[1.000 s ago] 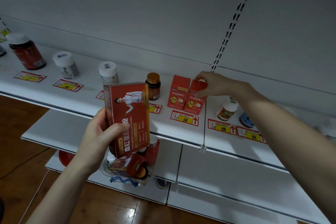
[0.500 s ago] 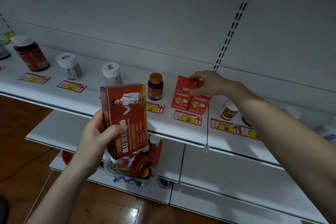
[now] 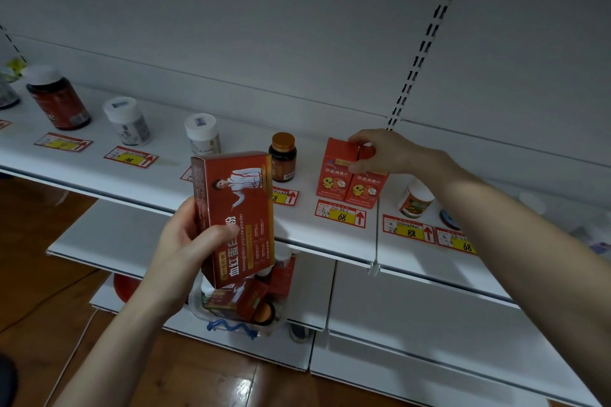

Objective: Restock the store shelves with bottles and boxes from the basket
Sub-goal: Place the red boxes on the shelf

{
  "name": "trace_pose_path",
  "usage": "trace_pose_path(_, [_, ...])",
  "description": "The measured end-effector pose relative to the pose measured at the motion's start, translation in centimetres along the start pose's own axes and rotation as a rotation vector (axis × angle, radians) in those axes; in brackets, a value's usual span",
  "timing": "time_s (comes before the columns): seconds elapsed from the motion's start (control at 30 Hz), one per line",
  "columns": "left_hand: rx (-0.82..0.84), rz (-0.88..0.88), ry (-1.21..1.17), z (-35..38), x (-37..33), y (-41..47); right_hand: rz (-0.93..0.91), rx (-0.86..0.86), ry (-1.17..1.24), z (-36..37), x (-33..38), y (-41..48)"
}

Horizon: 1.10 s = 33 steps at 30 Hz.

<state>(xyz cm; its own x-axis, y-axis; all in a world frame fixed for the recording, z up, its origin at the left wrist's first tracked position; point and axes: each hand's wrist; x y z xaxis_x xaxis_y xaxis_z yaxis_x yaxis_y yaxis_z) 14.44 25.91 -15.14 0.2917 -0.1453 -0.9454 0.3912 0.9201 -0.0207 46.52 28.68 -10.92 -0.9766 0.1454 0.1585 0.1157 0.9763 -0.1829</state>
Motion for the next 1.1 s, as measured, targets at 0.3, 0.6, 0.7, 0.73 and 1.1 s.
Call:
trace_pose_path(0.3, [0.011, -0.002, -0.004, 0.2, 0.1, 0.2, -0.025, 0.003, -0.003, -0.1, -0.2, 0.3])
trace_pose_path(0.6, [0.038, 0.016, -0.040, 0.6, -0.3, 0.4, -0.031, -0.005, 0.012, 0.2, -0.3, 0.4])
trace_pose_path(0.7, [0.065, 0.026, -0.057, 0.8, -0.8, 0.4, -0.041, -0.012, 0.012, 0.5, -0.2, 0.5])
trace_pose_path(0.73, [0.077, 0.030, -0.067, 0.9, -1.1, 0.4, -0.042, -0.003, 0.006, 0.6, -0.2, 0.4])
trace_pose_path(1.1, [0.218, -0.008, -0.136, 1.9, -3.4, -0.1, -0.197, -0.345, 0.636, -4.8, 9.2, -6.4])
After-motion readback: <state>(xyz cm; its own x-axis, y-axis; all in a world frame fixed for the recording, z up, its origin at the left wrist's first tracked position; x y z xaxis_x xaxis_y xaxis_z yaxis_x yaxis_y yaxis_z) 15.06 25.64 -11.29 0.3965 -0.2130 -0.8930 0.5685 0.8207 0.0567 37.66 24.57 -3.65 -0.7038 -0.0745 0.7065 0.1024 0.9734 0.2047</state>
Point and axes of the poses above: each hand's wrist, its own y-axis towards the middle knuckle, its own z-axis out of the palm, x = y × z, and after that the axes turned 14 degrees about -y, right-handed
